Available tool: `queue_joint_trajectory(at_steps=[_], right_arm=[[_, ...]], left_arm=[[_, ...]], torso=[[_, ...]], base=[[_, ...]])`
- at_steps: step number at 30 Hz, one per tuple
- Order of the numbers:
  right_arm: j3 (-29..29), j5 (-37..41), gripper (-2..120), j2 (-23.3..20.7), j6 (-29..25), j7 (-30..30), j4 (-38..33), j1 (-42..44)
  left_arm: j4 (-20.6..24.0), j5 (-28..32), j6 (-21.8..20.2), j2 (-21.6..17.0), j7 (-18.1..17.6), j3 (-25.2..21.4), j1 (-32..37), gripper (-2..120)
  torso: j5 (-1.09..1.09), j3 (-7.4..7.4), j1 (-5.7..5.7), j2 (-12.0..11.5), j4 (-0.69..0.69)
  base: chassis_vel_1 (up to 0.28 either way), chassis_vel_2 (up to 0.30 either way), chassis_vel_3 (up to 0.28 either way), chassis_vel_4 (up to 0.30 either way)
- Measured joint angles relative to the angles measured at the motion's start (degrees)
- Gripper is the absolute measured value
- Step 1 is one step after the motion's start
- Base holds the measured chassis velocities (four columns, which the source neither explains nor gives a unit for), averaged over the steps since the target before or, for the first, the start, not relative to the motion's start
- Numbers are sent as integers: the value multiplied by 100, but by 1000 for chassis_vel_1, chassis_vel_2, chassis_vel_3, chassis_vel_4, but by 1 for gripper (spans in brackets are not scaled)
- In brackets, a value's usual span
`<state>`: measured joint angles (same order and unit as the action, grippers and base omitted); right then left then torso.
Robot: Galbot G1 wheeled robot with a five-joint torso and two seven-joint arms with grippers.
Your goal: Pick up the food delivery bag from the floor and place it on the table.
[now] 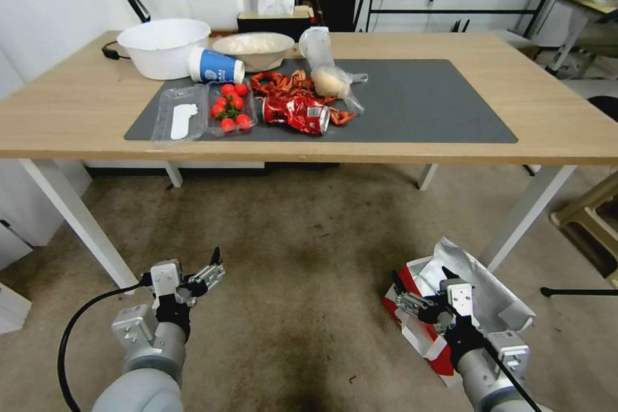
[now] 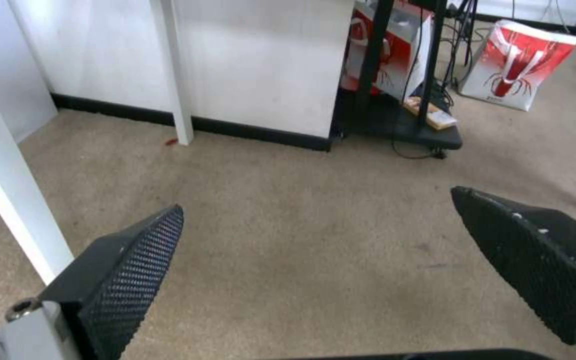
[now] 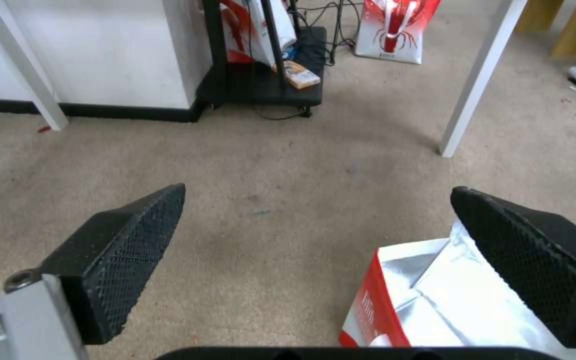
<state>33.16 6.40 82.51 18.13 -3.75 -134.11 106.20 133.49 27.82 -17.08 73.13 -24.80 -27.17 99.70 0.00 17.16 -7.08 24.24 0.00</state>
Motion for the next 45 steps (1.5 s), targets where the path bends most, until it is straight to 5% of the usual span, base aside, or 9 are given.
queue_joint_trajectory(at_steps=[45], right_arm=[[61,79,100,-52,2,35,-29,-10]], left_arm=[[-158,-143,89,-8,28,103,4,100]], torso=[[0,-631,282,-914,0]], base=[[0,0,0,0]])
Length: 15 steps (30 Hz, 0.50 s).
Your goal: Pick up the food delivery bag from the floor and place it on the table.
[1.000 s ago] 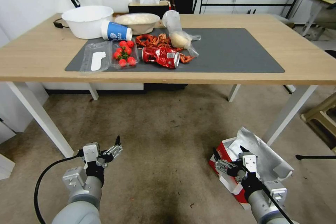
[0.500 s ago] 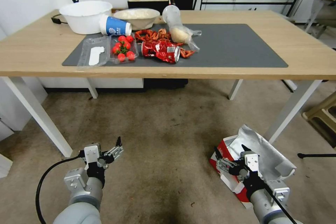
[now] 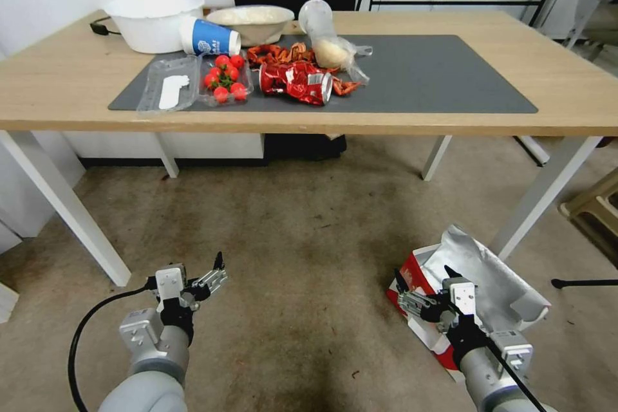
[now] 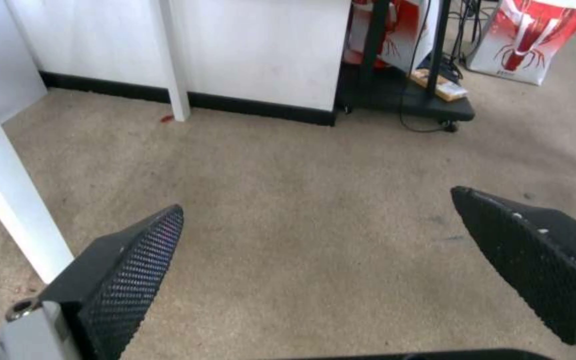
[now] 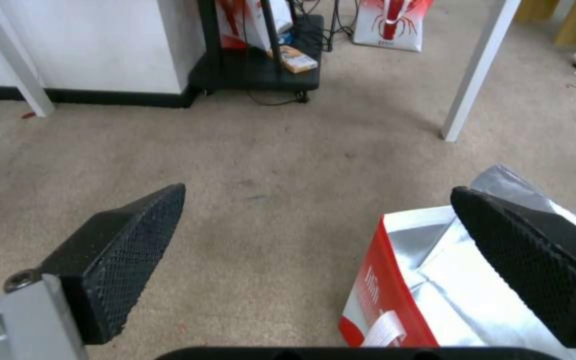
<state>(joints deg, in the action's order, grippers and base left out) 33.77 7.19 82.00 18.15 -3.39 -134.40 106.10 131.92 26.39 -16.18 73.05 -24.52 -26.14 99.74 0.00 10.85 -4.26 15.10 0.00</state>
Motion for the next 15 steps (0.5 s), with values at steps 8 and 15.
queue_joint_trajectory(at_steps=[8,15], right_arm=[[0,-8,100,19,0,-8,20,-2],[-1,-12,100,21,0,-10,27,-8]], left_arm=[[-39,7,-4,-11,5,10,-19,100],[-43,12,-9,-18,7,7,-23,100]], torso=[[0,-172,61,-234,0],[0,-296,95,-392,0]], base=[[0,0,0,0],[0,0,0,0]])
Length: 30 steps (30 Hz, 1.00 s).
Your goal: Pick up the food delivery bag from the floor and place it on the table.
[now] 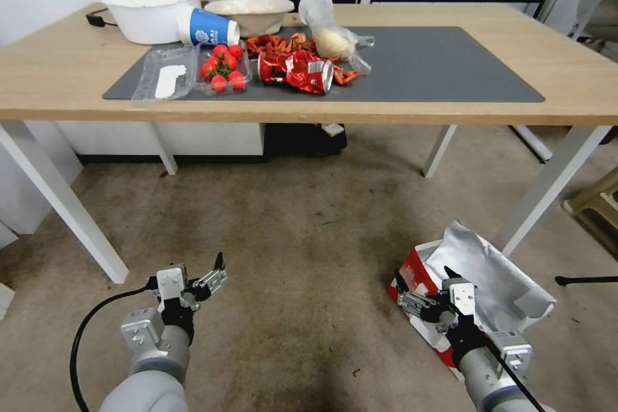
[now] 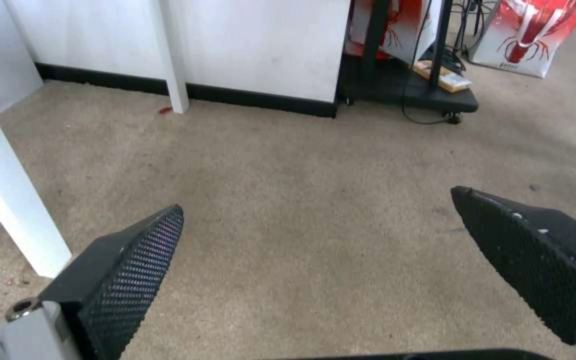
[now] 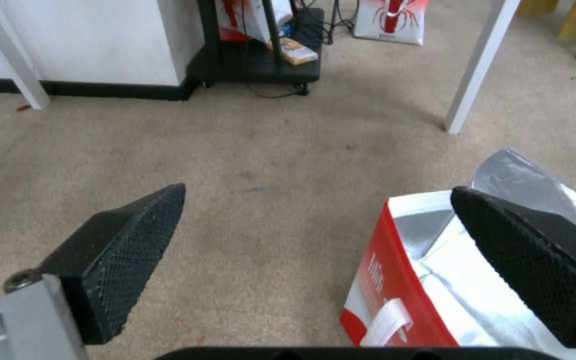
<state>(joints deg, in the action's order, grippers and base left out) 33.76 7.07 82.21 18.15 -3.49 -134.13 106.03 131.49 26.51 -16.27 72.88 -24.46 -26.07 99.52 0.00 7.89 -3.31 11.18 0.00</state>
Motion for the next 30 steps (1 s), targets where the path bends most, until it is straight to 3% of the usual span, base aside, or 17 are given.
queue_joint_trajectory(at_steps=[30], right_arm=[[5,-14,100,3,-7,-10,14,30]], left_arm=[[49,-4,-18,8,6,4,40,100]], torso=[[0,-571,118,-688,0]], base=[[0,0,0,0]])
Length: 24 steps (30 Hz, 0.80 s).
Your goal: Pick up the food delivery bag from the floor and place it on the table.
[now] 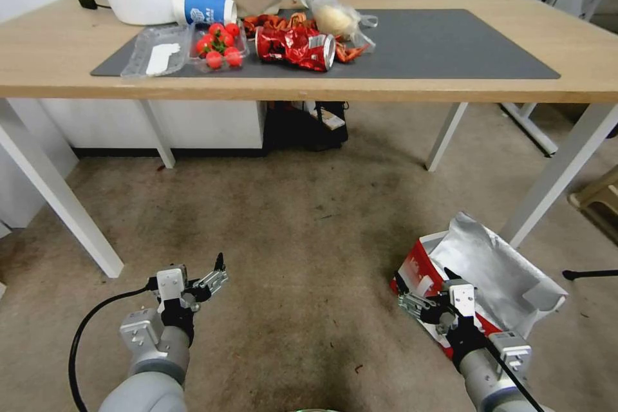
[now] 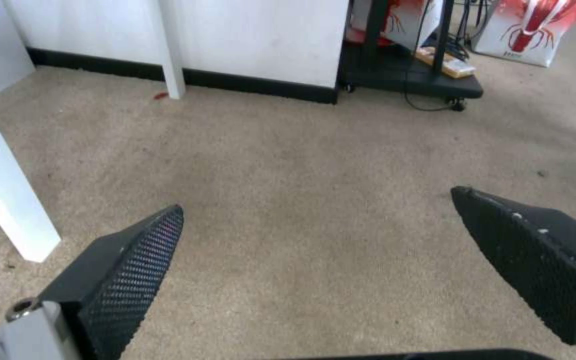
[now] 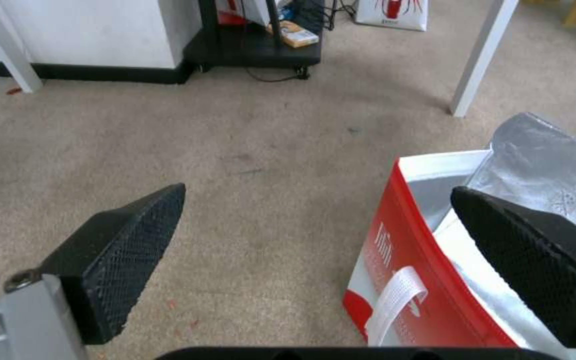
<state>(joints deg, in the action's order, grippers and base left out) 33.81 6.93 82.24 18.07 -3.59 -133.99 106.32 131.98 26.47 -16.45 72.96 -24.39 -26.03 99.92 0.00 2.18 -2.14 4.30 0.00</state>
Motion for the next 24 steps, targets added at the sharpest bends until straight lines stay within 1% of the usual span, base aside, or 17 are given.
queue_joint_trajectory(at_steps=[4,5,7,9,11,14,24], right_arm=[[4,-2,100,0,-3,-3,0,5],[4,-2,100,0,-3,-3,0,5],[9,-2,100,-1,-5,-5,1,8],[12,-2,100,-2,-6,-6,5,8],[16,-2,100,-5,-7,-7,20,8],[18,-2,100,-7,-7,-10,24,6],[21,-2,100,-7,-7,-21,57,-5]], left_arm=[[8,-14,0,8,0,13,6,100],[8,-14,0,8,0,13,6,100],[8,-24,0,13,0,23,3,100],[8,-24,0,14,0,23,2,100],[1,-26,0,15,0,24,1,100],[1,-28,0,15,0,22,1,100],[-24,-28,1,12,2,16,-3,100]], torso=[[0,-106,9,-110,0],[0,-106,9,-110,0],[0,-192,5,-192,0],[0,-216,4,-218,0],[0,-218,14,-274,0],[0,-218,24,-298,0],[0,-218,30,-302,0]], base=[[0,0,0,0],[0,0,0,0],[0,0,0,0],[0,0,0,0],[0,0,0,0],[0,0,0,0],[0,0,0,0]])
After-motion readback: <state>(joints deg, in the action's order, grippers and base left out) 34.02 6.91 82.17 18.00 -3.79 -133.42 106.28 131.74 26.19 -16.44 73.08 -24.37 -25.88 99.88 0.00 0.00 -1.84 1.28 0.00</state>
